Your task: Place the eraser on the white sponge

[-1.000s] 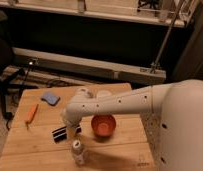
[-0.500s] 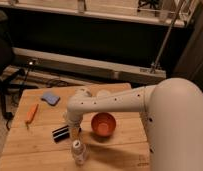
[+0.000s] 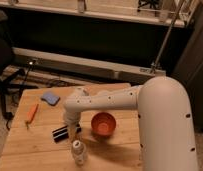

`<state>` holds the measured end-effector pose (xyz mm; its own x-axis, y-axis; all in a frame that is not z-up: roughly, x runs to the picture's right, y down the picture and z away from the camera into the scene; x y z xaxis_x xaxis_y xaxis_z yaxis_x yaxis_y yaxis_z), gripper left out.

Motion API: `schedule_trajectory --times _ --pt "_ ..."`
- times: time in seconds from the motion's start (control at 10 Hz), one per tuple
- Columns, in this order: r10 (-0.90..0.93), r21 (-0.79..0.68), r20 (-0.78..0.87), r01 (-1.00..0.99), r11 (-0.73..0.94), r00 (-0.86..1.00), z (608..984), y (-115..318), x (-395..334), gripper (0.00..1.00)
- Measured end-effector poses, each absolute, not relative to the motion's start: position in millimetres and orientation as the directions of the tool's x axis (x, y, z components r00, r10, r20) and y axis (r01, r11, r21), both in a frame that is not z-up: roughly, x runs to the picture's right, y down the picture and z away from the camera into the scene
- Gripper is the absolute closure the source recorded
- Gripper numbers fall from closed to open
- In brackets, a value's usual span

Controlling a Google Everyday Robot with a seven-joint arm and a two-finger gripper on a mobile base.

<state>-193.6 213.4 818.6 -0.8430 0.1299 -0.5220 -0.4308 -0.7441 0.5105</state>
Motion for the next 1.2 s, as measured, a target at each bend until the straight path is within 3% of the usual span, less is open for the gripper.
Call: schedule_trajectory --times 0.1,0.5,0.8,1.2 --pt "0.133 0.517 -0.520 -0.435 -0.738 -0.844 820.3 214.2 -195.3 0.50" --pt "0.153 0.528 -0.511 -0.449 -0.721 -0.846 824.3 212.6 -201.8 0.53" --pt "0.147 0.523 -0.518 -0.449 -0.724 -0.842 819.1 202.2 -220.6 0.76" --pt "0.115 0.489 -0.558 -0.438 -0.754 -0.822 797.6 157.5 -265.6 0.78"
